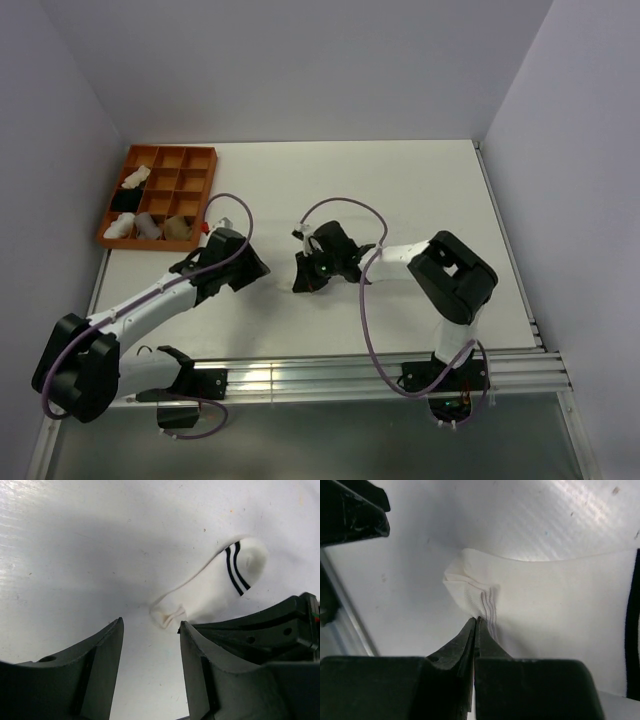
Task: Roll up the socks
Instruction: Roll the sock at the center of the board.
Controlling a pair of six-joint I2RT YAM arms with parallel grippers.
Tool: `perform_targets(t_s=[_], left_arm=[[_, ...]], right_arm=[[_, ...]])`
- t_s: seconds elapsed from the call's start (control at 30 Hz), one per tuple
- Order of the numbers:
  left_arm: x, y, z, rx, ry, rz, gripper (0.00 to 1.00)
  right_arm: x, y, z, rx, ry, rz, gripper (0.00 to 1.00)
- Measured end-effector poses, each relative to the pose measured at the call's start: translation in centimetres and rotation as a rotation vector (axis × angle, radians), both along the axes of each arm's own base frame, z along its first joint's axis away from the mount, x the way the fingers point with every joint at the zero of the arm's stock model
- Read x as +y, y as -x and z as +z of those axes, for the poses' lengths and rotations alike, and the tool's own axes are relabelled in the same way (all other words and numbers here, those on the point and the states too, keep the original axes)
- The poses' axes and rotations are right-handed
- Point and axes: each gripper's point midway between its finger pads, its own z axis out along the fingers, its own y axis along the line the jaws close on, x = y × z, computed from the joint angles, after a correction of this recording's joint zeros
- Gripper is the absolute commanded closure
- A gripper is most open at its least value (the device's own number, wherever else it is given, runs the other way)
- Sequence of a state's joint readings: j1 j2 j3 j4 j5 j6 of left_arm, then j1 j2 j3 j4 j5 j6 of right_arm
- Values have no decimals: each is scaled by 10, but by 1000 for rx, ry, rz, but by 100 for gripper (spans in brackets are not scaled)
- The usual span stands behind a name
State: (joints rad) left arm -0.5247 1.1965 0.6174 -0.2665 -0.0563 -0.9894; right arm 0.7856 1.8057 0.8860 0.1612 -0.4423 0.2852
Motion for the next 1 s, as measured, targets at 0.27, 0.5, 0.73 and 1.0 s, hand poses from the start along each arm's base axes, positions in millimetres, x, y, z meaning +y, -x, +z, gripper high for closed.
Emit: perform_targets(t_s=[0.27,0.5,0.73,1.0], left_arm=[[-7,5,-7,3,35,-36,47],[-30,13,-6,-11,89,-122,48],[-38,22,-19,28,96,-161,48],[-45,29,-41,95,82,-193,50]], right_arm=[[-8,6,0,351,-256,-30,100],[-13,3,-2,532,-372,-83,100],[-16,2,-3,625,-405,-118,100],[-17,0,-3,675,-419,-139,100]])
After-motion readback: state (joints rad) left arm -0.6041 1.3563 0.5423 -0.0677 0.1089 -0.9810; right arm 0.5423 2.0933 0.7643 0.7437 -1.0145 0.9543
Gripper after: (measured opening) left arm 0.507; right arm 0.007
